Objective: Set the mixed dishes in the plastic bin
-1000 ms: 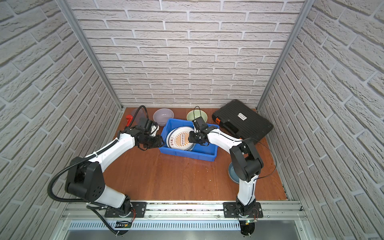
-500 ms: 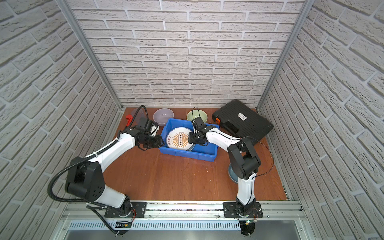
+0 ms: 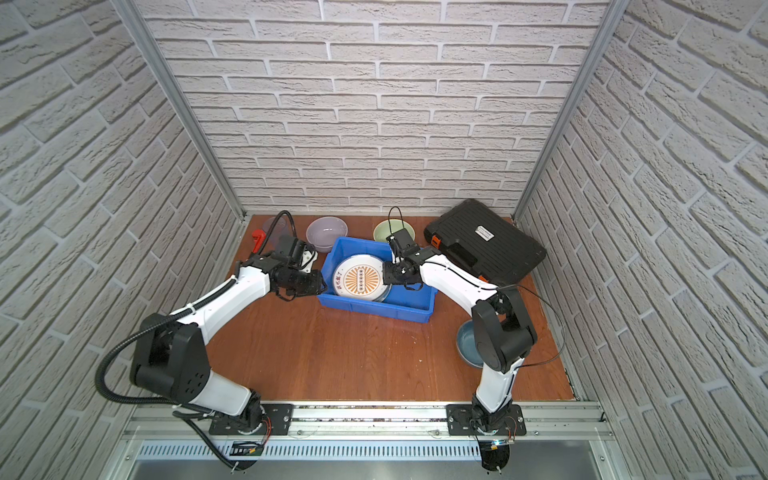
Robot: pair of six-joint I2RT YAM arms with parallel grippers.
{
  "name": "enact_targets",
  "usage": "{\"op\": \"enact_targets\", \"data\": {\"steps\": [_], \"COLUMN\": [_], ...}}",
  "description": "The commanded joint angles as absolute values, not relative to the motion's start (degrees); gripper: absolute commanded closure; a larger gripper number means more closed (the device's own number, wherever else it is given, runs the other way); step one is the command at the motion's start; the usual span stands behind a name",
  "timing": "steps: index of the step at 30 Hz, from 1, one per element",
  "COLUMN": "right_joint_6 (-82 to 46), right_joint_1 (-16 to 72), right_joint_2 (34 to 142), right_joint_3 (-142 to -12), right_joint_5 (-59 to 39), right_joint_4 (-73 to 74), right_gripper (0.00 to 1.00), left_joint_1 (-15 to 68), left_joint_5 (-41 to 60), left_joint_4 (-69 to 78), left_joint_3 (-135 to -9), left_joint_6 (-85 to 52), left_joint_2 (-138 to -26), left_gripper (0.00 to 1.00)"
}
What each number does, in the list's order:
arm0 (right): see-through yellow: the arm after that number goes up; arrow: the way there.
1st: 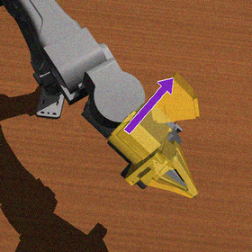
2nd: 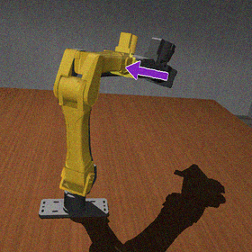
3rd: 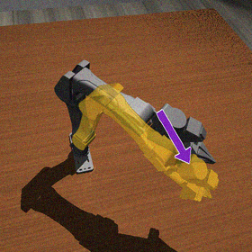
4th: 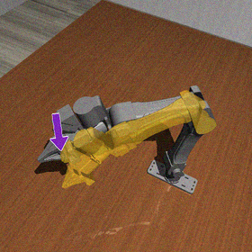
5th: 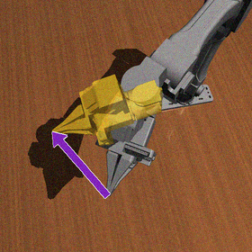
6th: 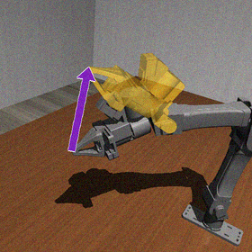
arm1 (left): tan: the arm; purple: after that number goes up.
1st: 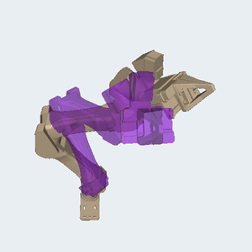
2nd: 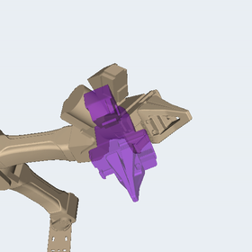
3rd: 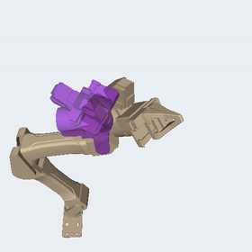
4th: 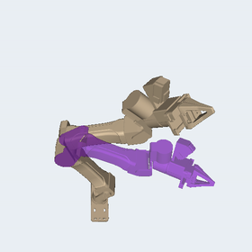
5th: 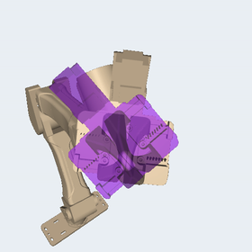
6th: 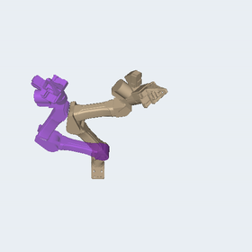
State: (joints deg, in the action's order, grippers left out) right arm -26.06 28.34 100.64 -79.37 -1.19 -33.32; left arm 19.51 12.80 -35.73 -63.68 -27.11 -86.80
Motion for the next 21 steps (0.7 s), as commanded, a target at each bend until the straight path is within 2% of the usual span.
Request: {"op": "enact_targets", "data": {"steps": [1,10,21], "right_joint_6": [-24.0,-21.2,-22.5], "right_joint_1": [28.3,25.0,18.7], "right_joint_2": [96.5,91.2,87.3], "right_joint_3": [-80.7,-79.3,-70.8], "right_joint_5": [2.1,14.8,10.6], "right_joint_4": [-36.9,-46.3,-45.7], "right_gripper": [0.46,0.46,0.46], "left_joint_1": [19.8,19.8,19.9], "left_joint_5": [13.7,13.1,12.8], "left_joint_4": [-34.8,-35.3,-35.6], "left_joint_3": [-64.1,-64.0,-63.1], "left_joint_6": [-26.8,-26.2,-25.7], "left_joint_2": [-86.9,-87.2,-87.0], "left_gripper": [0.61,0.65,0.68]}}
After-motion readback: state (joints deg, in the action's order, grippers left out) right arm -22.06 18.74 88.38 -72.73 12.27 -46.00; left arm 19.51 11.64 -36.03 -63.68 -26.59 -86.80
